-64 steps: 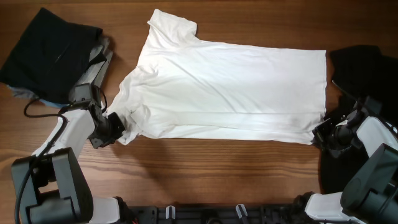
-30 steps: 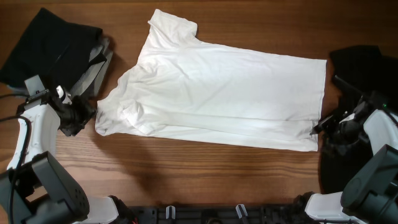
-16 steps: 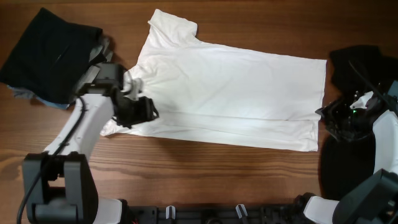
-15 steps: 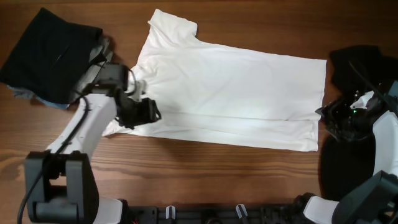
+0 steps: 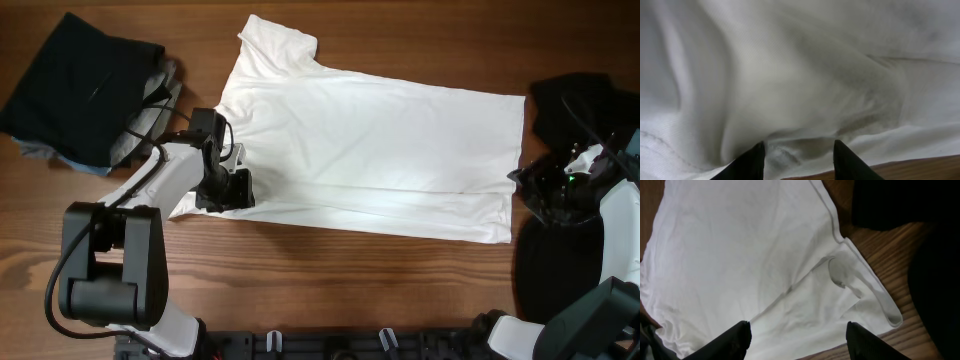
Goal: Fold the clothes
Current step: 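Release the shirt and move the left gripper to the left sleeve area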
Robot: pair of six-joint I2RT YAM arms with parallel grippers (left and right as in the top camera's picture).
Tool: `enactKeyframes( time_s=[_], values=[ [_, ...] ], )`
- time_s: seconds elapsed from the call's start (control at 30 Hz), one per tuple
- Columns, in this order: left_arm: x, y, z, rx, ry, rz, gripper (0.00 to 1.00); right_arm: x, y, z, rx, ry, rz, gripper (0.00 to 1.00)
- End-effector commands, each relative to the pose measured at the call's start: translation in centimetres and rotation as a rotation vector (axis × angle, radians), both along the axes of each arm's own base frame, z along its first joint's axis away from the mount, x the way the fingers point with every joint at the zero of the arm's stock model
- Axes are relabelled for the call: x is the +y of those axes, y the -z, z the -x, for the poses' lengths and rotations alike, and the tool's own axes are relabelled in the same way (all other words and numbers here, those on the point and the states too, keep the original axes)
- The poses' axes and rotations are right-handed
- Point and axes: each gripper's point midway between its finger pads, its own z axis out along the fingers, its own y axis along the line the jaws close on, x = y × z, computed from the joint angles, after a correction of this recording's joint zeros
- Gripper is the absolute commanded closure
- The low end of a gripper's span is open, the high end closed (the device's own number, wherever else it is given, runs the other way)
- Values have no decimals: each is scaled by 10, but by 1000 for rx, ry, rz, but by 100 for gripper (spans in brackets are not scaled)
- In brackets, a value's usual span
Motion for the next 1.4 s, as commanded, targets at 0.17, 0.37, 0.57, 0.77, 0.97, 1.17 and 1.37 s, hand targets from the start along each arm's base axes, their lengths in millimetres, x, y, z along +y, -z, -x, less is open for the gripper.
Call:
enactKeyframes(
  time_s=[0.17,0.37,0.57,0.77,0.97,1.17,1.37],
  values=[
    [5,7,1,-3,27,-42,87,-5,-9,-5,-34,-13,30,34],
    [5,6,2,2,28,-42,96,-5,-9,-5,-34,-14,30,34],
    [5,-20,0,8,27,-42,96,-5,-9,-5,-34,-13,29,34],
    [6,-18,4,26,28,-45,68,-6,-8,-4,-30,-12,36,34],
    [7,0,15,46,28,-47,67,-6,-8,-5,-30,-11,37,33],
    [7,3,13,29,27,-45,78,-8,-8,-5,-30,-10,45,33],
    [7,3,7,6,26,-49,96,-8,-8,-5,-29,-10,45,33]
  ],
)
